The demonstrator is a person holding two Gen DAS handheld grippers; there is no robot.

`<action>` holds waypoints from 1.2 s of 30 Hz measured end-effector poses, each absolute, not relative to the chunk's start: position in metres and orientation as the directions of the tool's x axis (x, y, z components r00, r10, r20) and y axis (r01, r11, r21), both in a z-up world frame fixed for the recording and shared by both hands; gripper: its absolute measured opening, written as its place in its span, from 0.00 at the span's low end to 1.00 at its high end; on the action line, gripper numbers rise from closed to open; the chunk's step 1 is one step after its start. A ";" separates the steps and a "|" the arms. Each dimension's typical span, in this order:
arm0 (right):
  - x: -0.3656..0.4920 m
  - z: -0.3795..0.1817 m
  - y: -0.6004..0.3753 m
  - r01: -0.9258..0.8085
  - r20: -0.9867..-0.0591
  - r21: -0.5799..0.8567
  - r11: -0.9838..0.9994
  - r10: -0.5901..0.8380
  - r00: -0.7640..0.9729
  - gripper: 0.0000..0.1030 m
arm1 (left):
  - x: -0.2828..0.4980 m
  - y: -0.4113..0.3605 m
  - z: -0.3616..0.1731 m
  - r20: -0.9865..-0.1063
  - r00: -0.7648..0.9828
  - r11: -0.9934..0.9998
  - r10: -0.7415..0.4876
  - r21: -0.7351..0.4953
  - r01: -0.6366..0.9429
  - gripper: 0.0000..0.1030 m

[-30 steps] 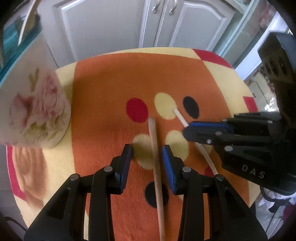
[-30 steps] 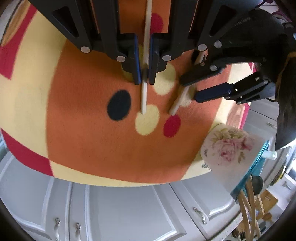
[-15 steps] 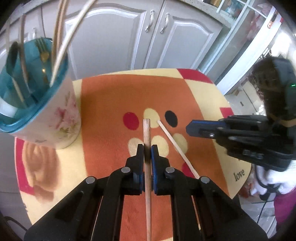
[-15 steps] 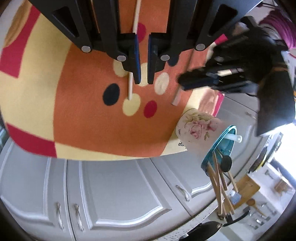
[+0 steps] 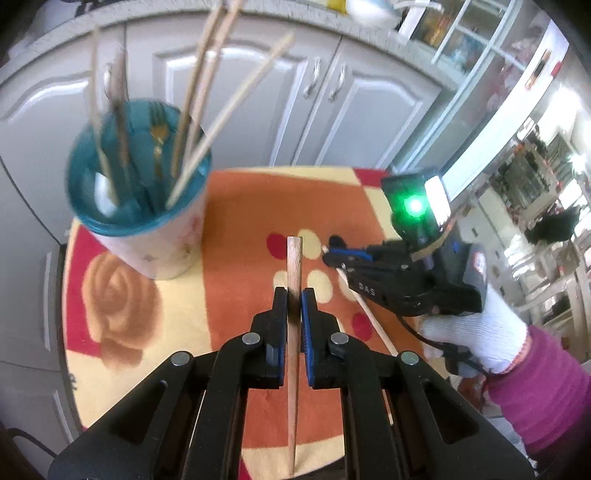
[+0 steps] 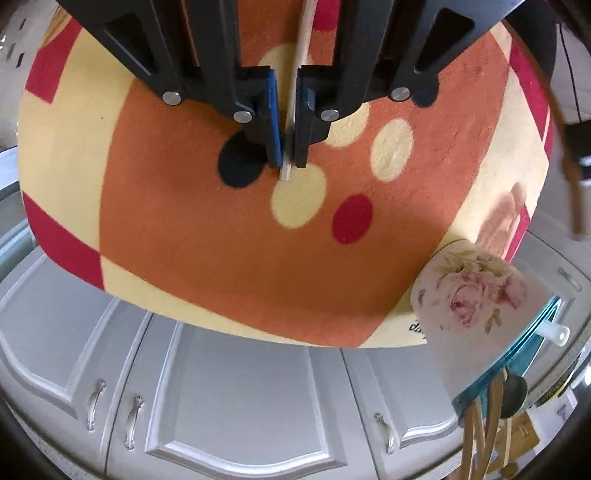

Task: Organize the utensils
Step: 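Lift both held chopsticks upright and carry them over the floral cup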

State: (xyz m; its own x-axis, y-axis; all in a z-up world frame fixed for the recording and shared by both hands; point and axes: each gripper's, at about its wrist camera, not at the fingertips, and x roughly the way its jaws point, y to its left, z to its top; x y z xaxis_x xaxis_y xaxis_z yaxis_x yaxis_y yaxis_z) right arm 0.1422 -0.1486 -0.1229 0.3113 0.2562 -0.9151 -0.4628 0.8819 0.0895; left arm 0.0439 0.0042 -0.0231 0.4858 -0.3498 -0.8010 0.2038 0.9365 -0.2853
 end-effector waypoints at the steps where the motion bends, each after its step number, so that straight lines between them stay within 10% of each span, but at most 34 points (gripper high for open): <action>1: 0.142 -0.121 -0.152 -0.454 -0.915 0.109 0.884 0.268 0.302 0.05 | 0.039 0.010 -0.013 -0.789 0.503 0.935 -0.354 -0.289 0.205 0.06; 16: 0.090 0.024 -0.219 -0.498 -0.676 0.384 0.778 0.604 0.423 0.05 | 0.020 0.062 0.087 -0.678 0.651 0.938 -0.341 -0.288 0.193 0.06; 22: 0.088 0.024 -0.208 -0.499 -0.679 0.376 0.781 0.599 0.425 0.05 | 0.023 0.040 0.026 -0.781 0.558 0.960 -0.281 -0.238 0.150 0.09; 25: 0.087 0.025 -0.204 -0.507 -0.674 0.379 0.775 0.606 0.422 0.05 | 0.035 0.025 -0.022 -0.835 0.499 0.972 -0.233 -0.204 0.114 0.29; 36: 0.086 0.028 -0.208 -0.512 -0.677 0.379 0.771 0.608 0.414 0.05 | 0.093 -0.019 -0.132 -0.905 0.426 0.999 0.015 0.035 0.039 0.28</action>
